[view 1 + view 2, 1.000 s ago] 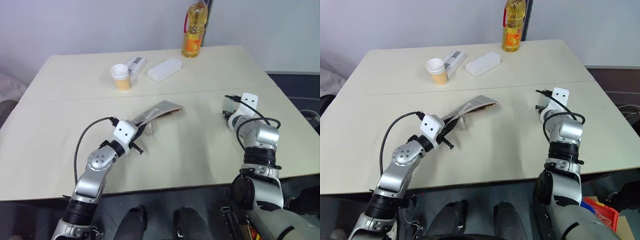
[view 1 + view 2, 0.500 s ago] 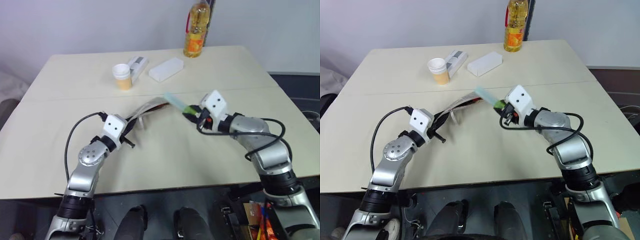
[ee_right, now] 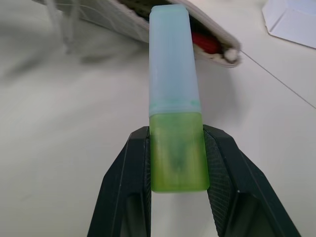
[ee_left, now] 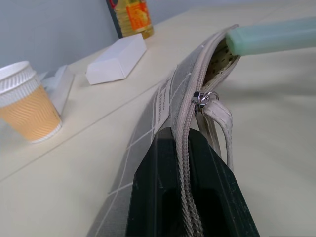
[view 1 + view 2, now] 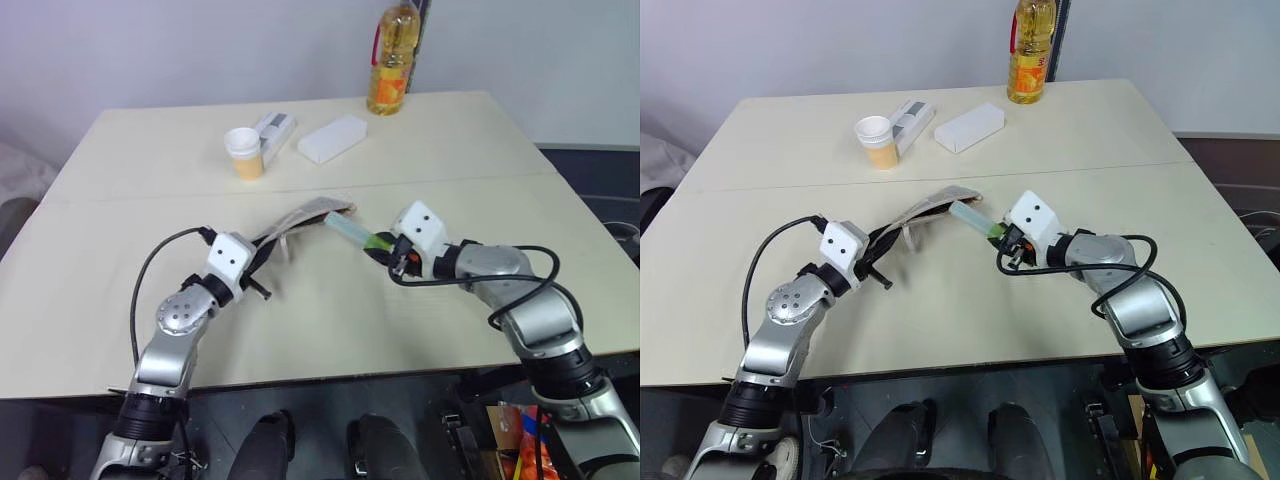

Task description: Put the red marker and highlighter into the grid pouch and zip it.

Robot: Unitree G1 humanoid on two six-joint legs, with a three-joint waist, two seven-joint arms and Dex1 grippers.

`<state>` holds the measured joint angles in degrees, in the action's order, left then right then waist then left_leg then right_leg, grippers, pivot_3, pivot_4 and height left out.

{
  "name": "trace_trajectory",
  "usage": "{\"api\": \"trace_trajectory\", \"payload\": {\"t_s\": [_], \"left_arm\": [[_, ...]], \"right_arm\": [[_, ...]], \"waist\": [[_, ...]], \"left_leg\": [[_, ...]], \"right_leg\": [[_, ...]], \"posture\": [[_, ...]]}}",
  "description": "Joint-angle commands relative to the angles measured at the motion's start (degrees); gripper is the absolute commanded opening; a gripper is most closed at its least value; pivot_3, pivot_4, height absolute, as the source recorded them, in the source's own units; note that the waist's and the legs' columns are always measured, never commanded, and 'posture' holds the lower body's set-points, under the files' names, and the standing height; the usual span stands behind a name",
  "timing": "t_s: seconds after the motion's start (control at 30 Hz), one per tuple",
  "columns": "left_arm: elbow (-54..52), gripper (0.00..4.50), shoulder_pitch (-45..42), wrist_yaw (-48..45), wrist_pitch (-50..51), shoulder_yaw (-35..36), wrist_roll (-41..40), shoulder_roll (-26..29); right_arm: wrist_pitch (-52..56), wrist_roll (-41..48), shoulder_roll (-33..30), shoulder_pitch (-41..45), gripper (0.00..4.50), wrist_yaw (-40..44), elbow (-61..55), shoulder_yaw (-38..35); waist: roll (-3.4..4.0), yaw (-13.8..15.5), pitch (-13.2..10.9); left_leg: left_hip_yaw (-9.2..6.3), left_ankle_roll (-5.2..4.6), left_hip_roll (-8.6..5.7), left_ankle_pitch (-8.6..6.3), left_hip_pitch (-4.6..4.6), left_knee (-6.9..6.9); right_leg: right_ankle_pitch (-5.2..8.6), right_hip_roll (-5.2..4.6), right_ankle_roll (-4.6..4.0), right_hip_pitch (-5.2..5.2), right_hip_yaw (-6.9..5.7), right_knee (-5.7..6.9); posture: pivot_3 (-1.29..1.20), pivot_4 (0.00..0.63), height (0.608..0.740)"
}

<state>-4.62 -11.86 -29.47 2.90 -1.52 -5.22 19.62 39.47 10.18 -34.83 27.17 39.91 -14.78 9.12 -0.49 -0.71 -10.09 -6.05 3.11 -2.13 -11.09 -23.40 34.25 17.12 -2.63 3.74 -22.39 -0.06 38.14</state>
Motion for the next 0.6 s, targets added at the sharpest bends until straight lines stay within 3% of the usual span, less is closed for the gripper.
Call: {"api": "trace_trajectory", "payload": {"t_s": [0.03,0.4,0.6], "left_arm": [[-2.1,0.00,0.0,-0.8,-2.1,-0.4,-0.2,0.5],[-2.5,0.00,-0.8,-10.8,-8.3,-3.0,-1.3,5.9],[-2.7,0.00,-2.9,-16.2,-6.6,-4.1,-3.4,7.4]], "right_arm": [[-0.1,-0.5,-0.2,1.5,0.89,0.2,-0.9,0.2],[-7.9,-11.5,-9.5,7.8,0.89,7.9,-4.4,10.7],[-14.8,-18.8,-8.8,12.5,0.89,12.1,-5.4,17.7]], "waist": [[0.00,0.0,0.0],[0.01,-0.1,0.0],[0.00,-0.1,0.0]], "left_leg": [[0.00,0.00,0.00,0.00,0.00,0.00],[0.01,0.00,0.01,0.00,-0.01,-0.02],[0.00,0.01,0.01,0.00,-0.02,-0.03]], "right_leg": [[0.00,0.00,0.00,0.00,0.00,0.00],[0.01,0.00,-0.01,-0.03,-0.01,-0.02],[0.01,-0.01,-0.01,-0.03,-0.03,-0.04]], "posture": [[0.00,0.150,0.740],[0.00,0.150,0.740],[0.00,0.150,0.740]]}}
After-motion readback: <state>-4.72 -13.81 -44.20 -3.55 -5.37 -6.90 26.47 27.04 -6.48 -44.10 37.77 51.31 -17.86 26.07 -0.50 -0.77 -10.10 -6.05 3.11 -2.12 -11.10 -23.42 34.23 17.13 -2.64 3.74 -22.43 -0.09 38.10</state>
